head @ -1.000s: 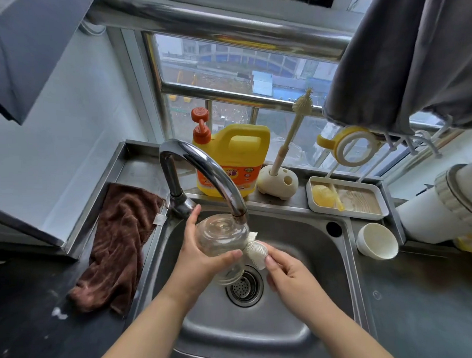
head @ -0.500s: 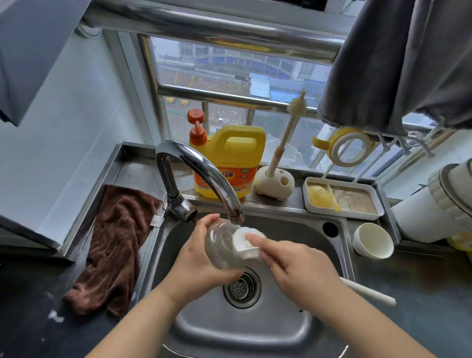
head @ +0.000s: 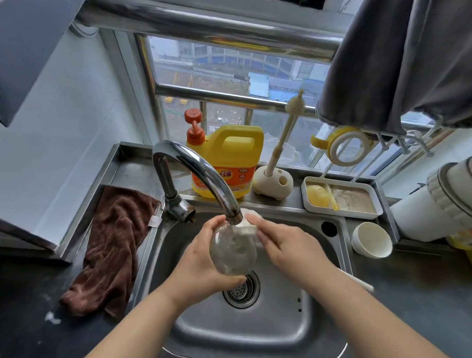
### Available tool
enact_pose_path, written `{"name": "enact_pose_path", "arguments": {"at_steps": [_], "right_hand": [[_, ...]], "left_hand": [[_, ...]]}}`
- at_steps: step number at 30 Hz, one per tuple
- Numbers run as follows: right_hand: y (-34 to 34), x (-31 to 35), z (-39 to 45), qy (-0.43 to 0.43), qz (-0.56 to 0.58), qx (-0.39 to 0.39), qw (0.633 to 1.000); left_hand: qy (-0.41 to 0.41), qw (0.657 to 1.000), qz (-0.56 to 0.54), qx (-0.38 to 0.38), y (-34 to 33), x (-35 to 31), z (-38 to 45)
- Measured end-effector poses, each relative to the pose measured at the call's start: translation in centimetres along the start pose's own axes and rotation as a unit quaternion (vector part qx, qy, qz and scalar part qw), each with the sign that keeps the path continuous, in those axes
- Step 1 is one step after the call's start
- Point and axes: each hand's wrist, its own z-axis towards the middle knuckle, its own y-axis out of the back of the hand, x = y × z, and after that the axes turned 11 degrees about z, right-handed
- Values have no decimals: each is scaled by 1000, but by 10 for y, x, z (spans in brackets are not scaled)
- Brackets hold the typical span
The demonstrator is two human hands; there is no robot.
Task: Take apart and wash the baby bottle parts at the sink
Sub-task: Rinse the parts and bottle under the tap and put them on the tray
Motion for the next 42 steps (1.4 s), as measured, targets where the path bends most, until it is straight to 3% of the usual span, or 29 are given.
{"name": "enact_pose_path", "arguments": {"at_steps": [5, 10, 16, 22, 27, 32, 39, 42], "right_hand": [[-8, 9, -21, 74, 9, 8, 997], [5, -19, -12, -17, 6, -14, 1000], [-9, 3, -22, 90, 19, -16, 996], [6, -21, -12, 16, -10, -21, 1000], [-10, 5, -11, 108, 21, -11, 994], [-7, -27, -18, 37, -8, -3, 999], [-12, -11, -9, 1, 245, -22, 969], [-8, -19, -9, -19, 282, -30, 959]], "left_hand": [[-2, 1000, -29, -3, 3, -1, 7], [-8, 1000, -20, 4, 2, -1, 6], [-22, 998, -57, -3, 4, -3, 11], [-17, 1000, -23, -7, 3, 0, 7], [-13, 999, -43, -18, 5, 2, 10], [-26, 1000, 5, -9, 6, 7, 4], [-21, 999, -21, -27, 12, 4, 4], [-26, 999, 2, -19, 12, 5, 1]]}}
